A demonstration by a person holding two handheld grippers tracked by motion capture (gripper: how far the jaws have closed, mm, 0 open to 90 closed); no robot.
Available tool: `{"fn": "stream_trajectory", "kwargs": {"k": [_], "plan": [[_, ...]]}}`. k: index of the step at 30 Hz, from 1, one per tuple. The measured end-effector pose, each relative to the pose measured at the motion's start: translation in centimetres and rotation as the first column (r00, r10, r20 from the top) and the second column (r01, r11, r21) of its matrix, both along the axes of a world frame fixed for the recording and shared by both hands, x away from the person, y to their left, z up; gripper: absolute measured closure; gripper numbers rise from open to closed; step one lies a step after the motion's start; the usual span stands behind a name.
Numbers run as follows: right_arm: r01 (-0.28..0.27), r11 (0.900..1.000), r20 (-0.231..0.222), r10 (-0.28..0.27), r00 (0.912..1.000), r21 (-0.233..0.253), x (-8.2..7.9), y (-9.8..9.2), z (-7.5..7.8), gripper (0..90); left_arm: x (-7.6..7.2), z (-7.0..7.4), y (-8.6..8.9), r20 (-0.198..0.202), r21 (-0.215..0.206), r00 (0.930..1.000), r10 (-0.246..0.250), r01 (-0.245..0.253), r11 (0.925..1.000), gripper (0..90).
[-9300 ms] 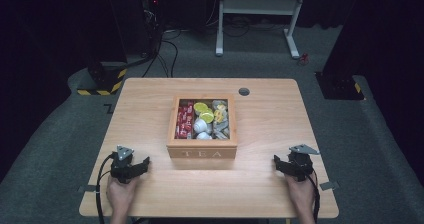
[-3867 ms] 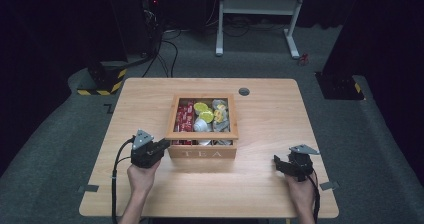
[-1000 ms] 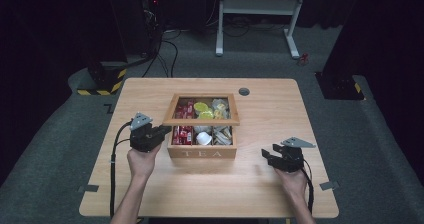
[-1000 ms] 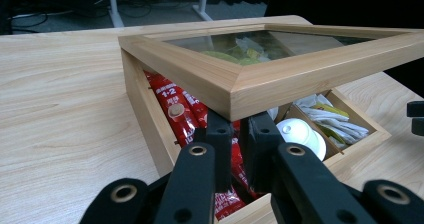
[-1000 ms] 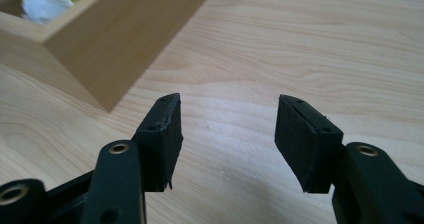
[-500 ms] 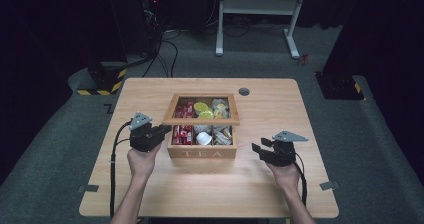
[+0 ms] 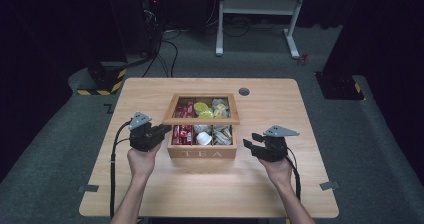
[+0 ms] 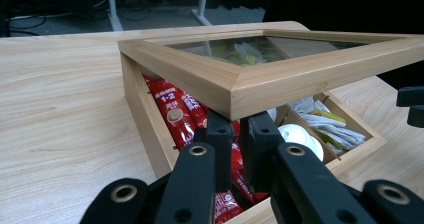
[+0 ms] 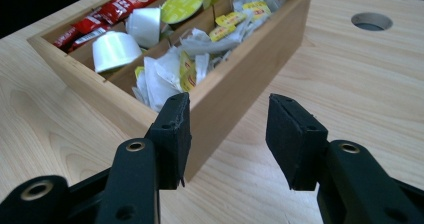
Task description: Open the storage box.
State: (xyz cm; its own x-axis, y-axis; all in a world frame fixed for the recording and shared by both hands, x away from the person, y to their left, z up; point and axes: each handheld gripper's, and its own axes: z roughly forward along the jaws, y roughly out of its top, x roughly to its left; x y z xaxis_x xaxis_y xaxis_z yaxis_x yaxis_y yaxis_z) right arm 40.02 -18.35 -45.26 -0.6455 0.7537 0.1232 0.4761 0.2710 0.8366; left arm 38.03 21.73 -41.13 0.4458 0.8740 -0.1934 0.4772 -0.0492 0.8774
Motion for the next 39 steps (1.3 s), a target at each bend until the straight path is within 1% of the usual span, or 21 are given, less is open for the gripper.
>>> {"fn": "stream_trajectory", "kwargs": {"k": [4,5,7,8,9,13,18,21,27,33,37,38,39], "plan": [[-0.017,1.0,0.011,0.017,0.9998,0.004,0.3,0.7,0.4,52.4,0.0,0.1,0.0,0.002,0.003,1.0,0.0,0.0,1.0,83.3],[-0.018,1.0,0.007,0.018,0.9998,0.008,0.3,0.9,0.4,52.4,0.1,0.1,0.0,0.004,0.001,1.0,0.002,-0.002,1.0,83.3],[-0.031,1.0,0.012,0.031,0.9994,0.004,0.5,1.4,0.6,52.4,0.1,0.2,0.0,0.006,0.0,1.0,0.003,-0.003,1.0,83.3],[-0.042,0.999,0.016,0.042,0.999,0.002,0.5,1.9,0.7,51.9,0.1,0.2,0.0,0.007,0.0,1.0,0.002,-0.002,1.0,83.3],[-0.042,0.999,0.016,0.042,0.999,0.002,0.5,1.9,0.7,51.9,0.1,0.2,0.0,0.007,0.0,1.0,0.002,-0.002,1.0,83.3],[-0.063,0.998,0.026,0.063,0.9977,-0.002,0.7,3.0,0.8,50.9,0.1,0.2,0.0,0.005,-0.001,1.0,0.0,0.0,1.0,83.2],[-0.089,0.996,0.021,0.09,0.9957,-0.011,0.9,4.5,0.8,50.1,0.2,0.3,0.0,0.009,-0.005,1.0,0.001,-0.001,1.0,83.3],[-0.106,0.994,0.026,0.106,0.994,-0.015,1.0,5.2,0.9,50.0,0.3,0.5,0.1,0.01,-0.006,0.9999,-0.001,0.001,1.0,83.3],[-0.121,0.993,0.028,0.121,0.9923,-0.013,1.2,6.3,0.9,49.6,0.4,0.7,0.1,0.013,-0.005,0.9999,0.0,0.001,1.0,83.3],[-0.133,0.991,0.023,0.134,0.9907,-0.02,1.4,7.3,0.7,48.8,0.6,1.0,0.2,0.016,-0.014,0.9999,-0.004,0.004,0.9999,83.2],[-0.143,0.989,0.018,0.144,0.9895,-0.022,1.5,8.0,0.5,48.5,0.7,1.0,0.2,0.016,-0.014,0.9998,-0.007,0.007,0.9999,83.2],[-0.15,0.988,0.015,0.15,0.9886,-0.026,1.5,8.5,0.4,48.2,0.7,1.1,0.2,0.016,-0.012,0.9998,-0.007,0.008,0.9999,83.2],[-0.15,0.988,0.015,0.15,0.9886,-0.026,1.5,8.5,0.4,48.2,0.7,1.1,0.2,0.016,-0.01,0.9998,-0.008,0.008,0.9999,83.2]]}}
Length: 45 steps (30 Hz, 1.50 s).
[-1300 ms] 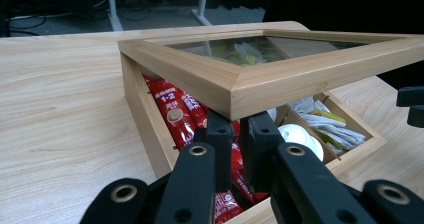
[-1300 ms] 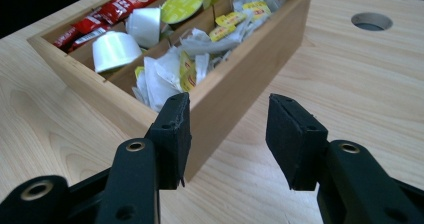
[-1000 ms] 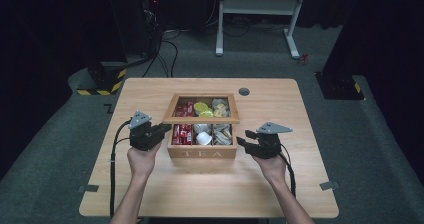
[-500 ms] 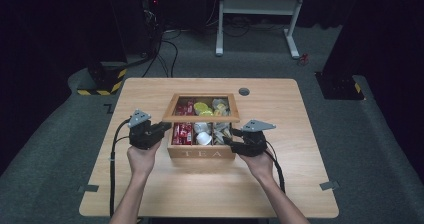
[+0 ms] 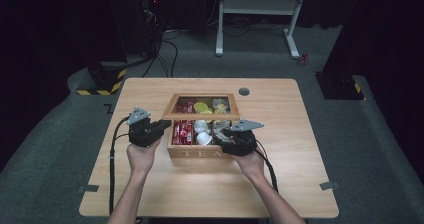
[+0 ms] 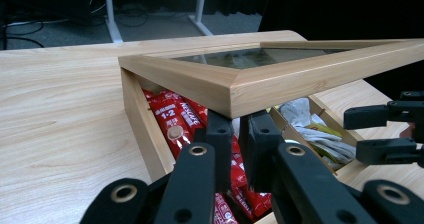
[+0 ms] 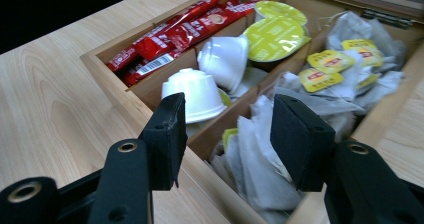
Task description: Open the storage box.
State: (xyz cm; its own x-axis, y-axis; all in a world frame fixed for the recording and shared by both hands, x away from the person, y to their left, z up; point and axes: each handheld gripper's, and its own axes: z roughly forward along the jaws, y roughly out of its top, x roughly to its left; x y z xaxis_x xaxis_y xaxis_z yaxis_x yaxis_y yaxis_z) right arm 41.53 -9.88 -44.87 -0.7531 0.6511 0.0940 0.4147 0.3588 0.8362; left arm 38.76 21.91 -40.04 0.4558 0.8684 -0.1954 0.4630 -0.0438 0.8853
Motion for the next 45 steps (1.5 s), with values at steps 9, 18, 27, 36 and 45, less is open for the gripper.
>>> {"fn": "stream_trajectory", "kwargs": {"k": [9,18,27,36,45], "plan": [[-0.028,0.999,-0.007,0.028,0.9996,-0.024,0.3,1.9,-0.5,47.5,0.2,0.1,-0.1,-0.006,-0.002,1.0,0.003,-0.003,1.0,83.1],[-0.033,0.999,-0.008,0.033,0.9994,-0.034,0.5,3.4,-0.9,46.1,0.3,0.3,-0.1,-0.006,-0.003,1.0,0.002,-0.002,1.0,83.1],[-0.04,0.998,-0.005,0.04,0.9992,-0.05,1.0,4.9,-0.9,45.7,0.3,0.3,-0.1,-0.007,-0.005,1.0,0.0,0.0,1.0,83.1],[-0.035,0.994,0.024,0.038,0.999,-0.104,1.0,5.9,-1.0,45.8,0.4,0.3,-0.1,-0.006,-0.012,1.0,0.002,-0.002,0.9999,83.2],[-0.026,0.993,-0.006,0.026,0.9997,-0.115,1.4,5.9,-1.4,45.4,0.8,0.8,-1.1,0.009,-0.008,0.9997,-0.024,0.024,0.9997,83.4]]}}
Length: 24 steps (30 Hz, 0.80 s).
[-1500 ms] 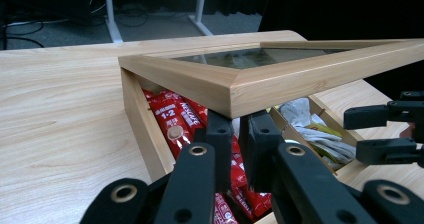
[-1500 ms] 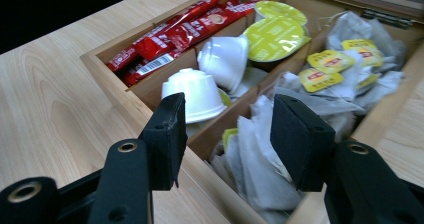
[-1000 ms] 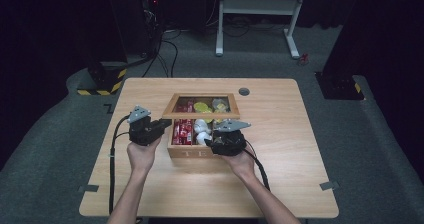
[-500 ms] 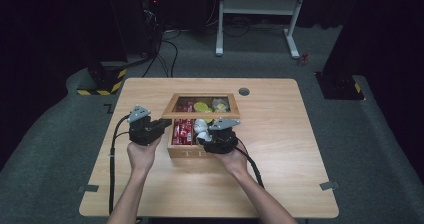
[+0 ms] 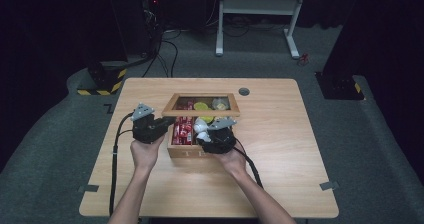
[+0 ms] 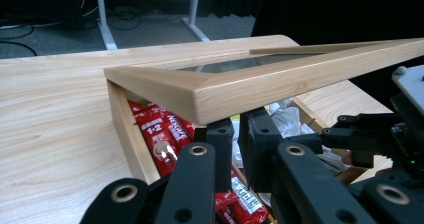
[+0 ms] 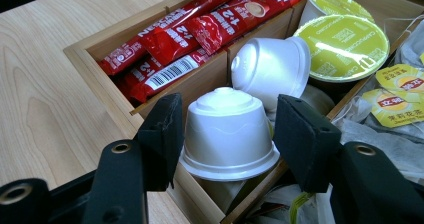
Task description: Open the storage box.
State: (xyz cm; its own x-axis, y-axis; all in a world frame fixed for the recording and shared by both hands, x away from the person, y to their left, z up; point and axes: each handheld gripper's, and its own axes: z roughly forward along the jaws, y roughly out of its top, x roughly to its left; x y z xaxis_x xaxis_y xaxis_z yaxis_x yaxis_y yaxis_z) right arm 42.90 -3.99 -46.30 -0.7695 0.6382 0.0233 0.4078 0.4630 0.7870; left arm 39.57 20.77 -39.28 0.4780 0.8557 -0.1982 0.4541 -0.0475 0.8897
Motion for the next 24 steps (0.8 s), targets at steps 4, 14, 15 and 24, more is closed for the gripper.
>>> {"fn": "stream_trajectory", "kwargs": {"k": [4,14,15,24], "plan": [[-0.003,1.0,0.005,0.003,1.0,-0.007,0.11,0.23,-0.16,45.7,0.11,0.2,-0.15,0.001,0.001,1.0,-0.004,0.004,1.0,83.4],[-0.001,1.0,0.005,0.001,1.0,-0.018,0.46,0.73,-0.49,45.7,0.27,0.46,-0.2,0.005,0.006,1.0,-0.002,0.002,1.0,83.4],[-0.003,1.0,0.009,0.003,1.0,-0.02,0.49,0.75,-0.51,45.7,0.28,0.48,-0.19,0.005,0.006,1.0,-0.002,0.002,1.0,83.5],[-0.01,1.0,0.009,0.01,0.9999,-0.026,0.58,0.78,-0.56,48.6,0.47,0.54,-0.44,-0.001,0.009,0.9999,-0.011,0.011,0.9999,83.5]]}}
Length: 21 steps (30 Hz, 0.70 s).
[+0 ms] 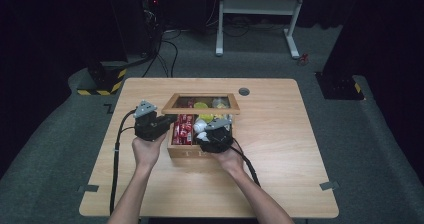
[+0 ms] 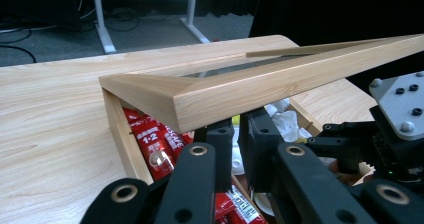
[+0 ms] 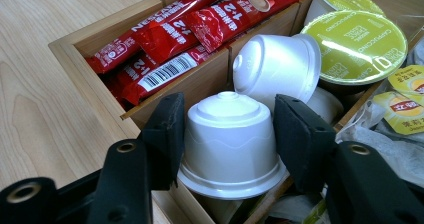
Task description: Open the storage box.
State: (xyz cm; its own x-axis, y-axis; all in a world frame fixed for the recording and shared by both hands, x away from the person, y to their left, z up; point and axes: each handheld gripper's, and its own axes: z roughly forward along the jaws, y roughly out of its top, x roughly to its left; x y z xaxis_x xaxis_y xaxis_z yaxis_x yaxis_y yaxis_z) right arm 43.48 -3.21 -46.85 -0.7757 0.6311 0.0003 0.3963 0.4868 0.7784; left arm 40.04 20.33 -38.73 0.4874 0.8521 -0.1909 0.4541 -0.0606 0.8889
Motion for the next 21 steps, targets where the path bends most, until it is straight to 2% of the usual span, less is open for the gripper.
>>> {"fn": "stream_trajectory", "kwargs": {"k": [3,21], "plan": [[0.005,1.0,-0.009,-0.005,0.9999,0.0,-0.04,-0.03,0.03,49.4,0.05,-0.05,-0.07,-0.001,-0.001,1.0,-0.001,0.001,1.0,83.5],[0.002,1.0,0.013,-0.003,0.9999,0.007,-0.24,-0.14,0.32,51.5,0.1,-0.03,-0.07,0.0,-0.001,1.0,-0.003,0.003,1.0,83.5]]}}
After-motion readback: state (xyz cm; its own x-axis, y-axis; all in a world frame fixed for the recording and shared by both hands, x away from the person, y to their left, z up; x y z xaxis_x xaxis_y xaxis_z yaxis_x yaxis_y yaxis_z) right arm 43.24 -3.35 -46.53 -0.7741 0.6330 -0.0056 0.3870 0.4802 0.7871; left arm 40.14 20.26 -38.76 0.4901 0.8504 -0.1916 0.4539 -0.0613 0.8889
